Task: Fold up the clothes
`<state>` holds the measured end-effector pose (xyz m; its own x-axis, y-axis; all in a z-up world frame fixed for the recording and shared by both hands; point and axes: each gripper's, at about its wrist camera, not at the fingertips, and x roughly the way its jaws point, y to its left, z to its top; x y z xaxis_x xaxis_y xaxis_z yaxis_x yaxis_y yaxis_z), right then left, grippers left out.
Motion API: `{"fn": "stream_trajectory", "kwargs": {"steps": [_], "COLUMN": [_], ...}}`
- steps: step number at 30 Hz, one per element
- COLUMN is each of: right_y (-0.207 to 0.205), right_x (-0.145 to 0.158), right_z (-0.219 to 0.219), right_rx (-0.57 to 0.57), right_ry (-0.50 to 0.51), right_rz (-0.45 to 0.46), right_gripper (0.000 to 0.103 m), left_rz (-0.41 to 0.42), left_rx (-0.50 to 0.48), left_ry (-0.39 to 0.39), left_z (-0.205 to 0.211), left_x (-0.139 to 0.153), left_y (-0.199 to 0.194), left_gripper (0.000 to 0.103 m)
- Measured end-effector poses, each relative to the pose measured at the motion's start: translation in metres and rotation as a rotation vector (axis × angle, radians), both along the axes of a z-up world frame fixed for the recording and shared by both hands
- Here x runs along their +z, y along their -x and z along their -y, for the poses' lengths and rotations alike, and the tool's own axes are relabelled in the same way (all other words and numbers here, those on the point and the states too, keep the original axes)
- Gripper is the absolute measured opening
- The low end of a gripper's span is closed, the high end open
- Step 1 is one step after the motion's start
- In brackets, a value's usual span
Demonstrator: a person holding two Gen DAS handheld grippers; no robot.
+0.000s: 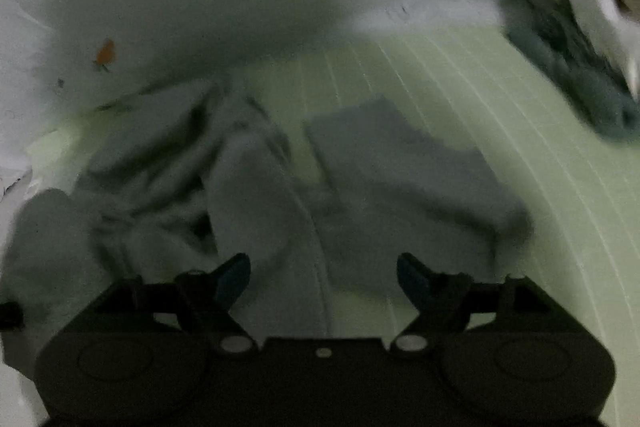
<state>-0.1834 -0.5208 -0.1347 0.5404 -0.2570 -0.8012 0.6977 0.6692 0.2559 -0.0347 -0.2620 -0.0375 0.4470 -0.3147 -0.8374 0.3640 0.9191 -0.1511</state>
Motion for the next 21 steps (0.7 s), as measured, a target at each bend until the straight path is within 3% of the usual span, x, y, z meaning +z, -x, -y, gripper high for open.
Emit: {"fn": "stream_trajectory", "kwargs": {"steps": [2,7,9,10,12,13,17,21], "right_y": [0.009,0.022,0.024,0.024,0.023,0.023,0.032,0.041], "right_x": [-0.01,-0.026,-0.025,-0.024,-0.023,-0.023,-0.021,-0.02], "right_z": [-0.009,-0.04,-0.05,-0.057,-0.072,-0.08,-0.09,-0.087], "right_rx": [-0.009,0.0,0.02,0.045,0.113,0.147,0.183,0.176], "right_ry": [-0.041,-0.059,-0.067,-0.065,-0.047,-0.035,-0.011,-0.003], "right_rz": [-0.046,-0.138,-0.121,-0.118,-0.12,-0.121,-0.118,-0.127], "right_gripper": [0.081,0.079,0.056,0.051,0.022,0.016,0.01,0.01], "left_rz": [-0.003,-0.134,-0.137,-0.137,-0.137,-0.14,-0.17,-0.268], "left_rx": [0.049,0.18,0.187,0.186,0.185,0.192,0.235,0.305], "left_ry": [-0.026,0.065,0.068,0.066,0.062,0.06,0.067,0.107], "left_z": [-0.027,-0.088,-0.094,-0.098,-0.107,-0.113,-0.14,-0.166], "left_x": [-0.004,-0.016,-0.016,-0.015,-0.014,-0.015,-0.019,-0.027], "left_y": [0.0,-0.001,0.011,0.017,0.028,0.033,0.054,0.077], "left_gripper": [0.006,0.006,0.006,0.006,0.006,0.006,0.006,0.006]}}
